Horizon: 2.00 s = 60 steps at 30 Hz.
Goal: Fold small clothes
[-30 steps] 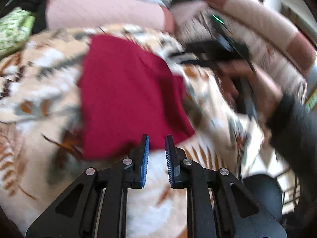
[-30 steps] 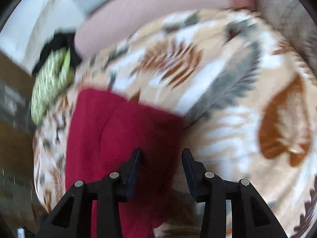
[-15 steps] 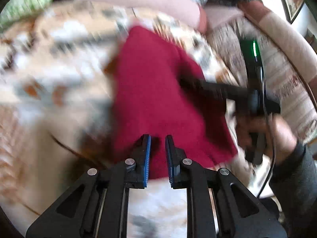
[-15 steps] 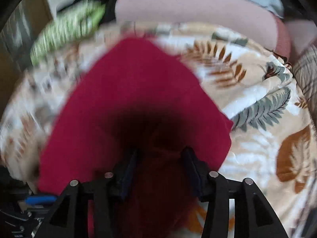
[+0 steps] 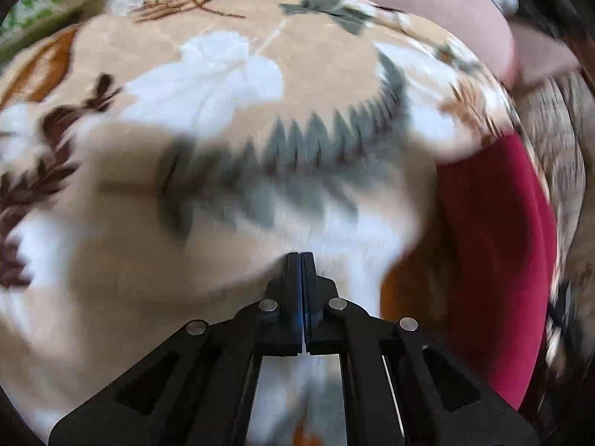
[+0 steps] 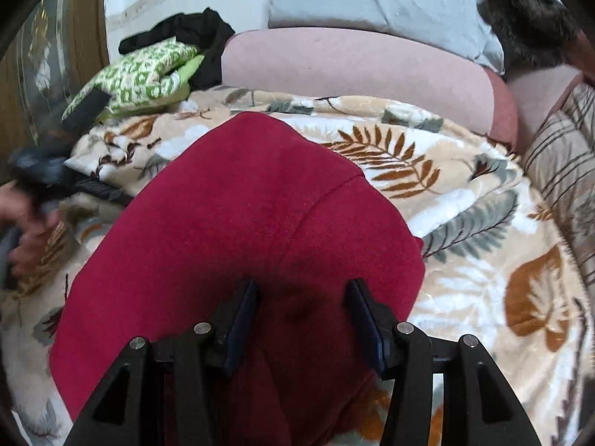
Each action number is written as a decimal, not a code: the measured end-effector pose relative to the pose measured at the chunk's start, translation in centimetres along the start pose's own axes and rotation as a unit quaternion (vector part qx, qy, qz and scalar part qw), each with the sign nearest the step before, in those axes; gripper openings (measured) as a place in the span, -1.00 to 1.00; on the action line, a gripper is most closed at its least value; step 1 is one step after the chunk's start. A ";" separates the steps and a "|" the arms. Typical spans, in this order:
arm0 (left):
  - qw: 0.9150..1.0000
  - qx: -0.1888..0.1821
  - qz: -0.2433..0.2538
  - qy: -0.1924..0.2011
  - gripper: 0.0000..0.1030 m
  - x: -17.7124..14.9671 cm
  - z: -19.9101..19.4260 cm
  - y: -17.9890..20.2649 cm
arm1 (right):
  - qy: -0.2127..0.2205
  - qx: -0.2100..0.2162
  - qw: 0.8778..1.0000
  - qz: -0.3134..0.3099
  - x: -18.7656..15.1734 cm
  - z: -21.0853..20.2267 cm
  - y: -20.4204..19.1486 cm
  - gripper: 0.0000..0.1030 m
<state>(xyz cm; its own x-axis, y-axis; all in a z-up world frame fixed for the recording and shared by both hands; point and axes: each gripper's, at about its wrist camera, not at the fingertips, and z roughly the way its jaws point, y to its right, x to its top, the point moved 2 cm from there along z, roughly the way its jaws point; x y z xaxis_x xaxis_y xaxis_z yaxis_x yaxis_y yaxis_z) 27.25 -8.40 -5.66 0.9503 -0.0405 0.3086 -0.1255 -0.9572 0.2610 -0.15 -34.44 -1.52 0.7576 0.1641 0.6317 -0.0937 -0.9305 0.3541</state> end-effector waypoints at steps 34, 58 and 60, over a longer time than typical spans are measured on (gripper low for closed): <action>0.982 -0.093 0.090 0.135 0.32 -5.7 -12.6 5.1 | 0.071 0.083 0.896 0.431 -2.7 -6.6 12.4 0.30; 0.971 -0.236 -0.029 0.013 0.43 -13.1 -5.4 7.7 | -0.028 0.227 0.819 0.527 -6.9 1.2 10.6 0.09; 0.969 -0.244 -0.040 0.012 0.46 -12.8 -5.3 7.6 | -0.018 0.244 0.816 0.523 -6.4 1.1 10.3 0.11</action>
<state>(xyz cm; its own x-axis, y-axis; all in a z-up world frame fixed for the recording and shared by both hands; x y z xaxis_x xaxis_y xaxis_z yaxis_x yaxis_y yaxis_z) 12.63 -13.64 -2.81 0.9563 0.0408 0.2894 -0.1771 -0.7067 0.6850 -5.31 -45.46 -2.67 0.4480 -0.8054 0.3880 -0.4399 -0.5765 -0.6886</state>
